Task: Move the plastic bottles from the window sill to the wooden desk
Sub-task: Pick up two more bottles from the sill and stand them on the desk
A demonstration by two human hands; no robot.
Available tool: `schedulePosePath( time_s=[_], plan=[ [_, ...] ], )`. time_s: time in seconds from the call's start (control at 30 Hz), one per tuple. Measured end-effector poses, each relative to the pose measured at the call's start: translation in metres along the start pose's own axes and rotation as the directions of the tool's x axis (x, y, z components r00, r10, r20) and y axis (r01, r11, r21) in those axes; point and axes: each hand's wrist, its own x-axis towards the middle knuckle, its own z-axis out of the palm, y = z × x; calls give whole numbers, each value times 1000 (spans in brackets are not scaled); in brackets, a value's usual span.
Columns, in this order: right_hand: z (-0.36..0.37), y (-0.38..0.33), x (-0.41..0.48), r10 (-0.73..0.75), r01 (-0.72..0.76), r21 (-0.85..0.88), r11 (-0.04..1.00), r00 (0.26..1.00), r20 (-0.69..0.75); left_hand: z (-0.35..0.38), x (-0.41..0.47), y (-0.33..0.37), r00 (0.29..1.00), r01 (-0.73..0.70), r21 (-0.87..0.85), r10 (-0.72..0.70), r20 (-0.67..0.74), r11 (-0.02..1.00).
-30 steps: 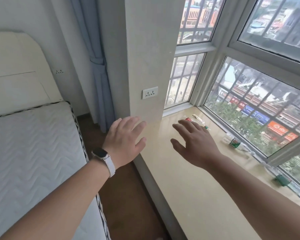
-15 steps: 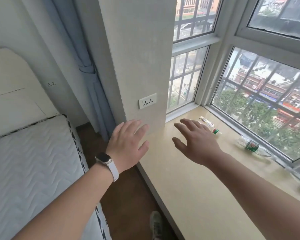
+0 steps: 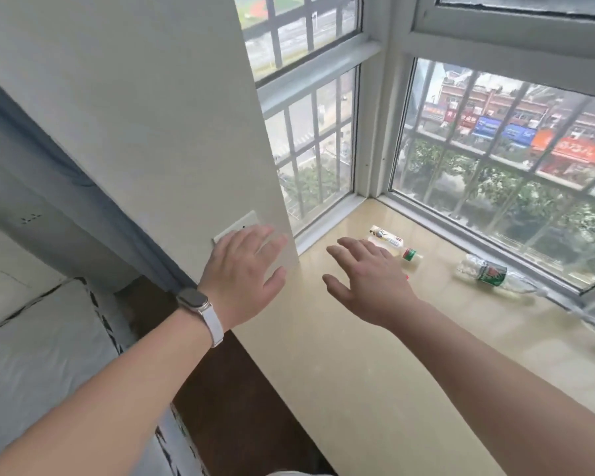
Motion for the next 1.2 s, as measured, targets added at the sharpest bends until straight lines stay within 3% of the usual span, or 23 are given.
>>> schedulePosePath(
  time_s=[0.33,0.6,0.9,1.03,1.2],
  plan=[
    [-14,61,7,160,-160,-74,984,987,-8,44,87,27,976,-216,-86,212,-50,973],
    [-11,86,14,319,-328,-165,930,945,-75,102,144,25,914,-406,-224,399,-78,886],
    [32,104,58,541,-541,-177,822,839,-55,179,220,-4,821,-549,-321,569,-37,771],
    [66,121,76,637,-628,-152,763,770,17,228,250,-9,785,-553,-388,617,54,737],
    [125,157,90,758,-751,-102,652,643,110,295,277,4,811,-449,-471,567,141,759]
  ],
)
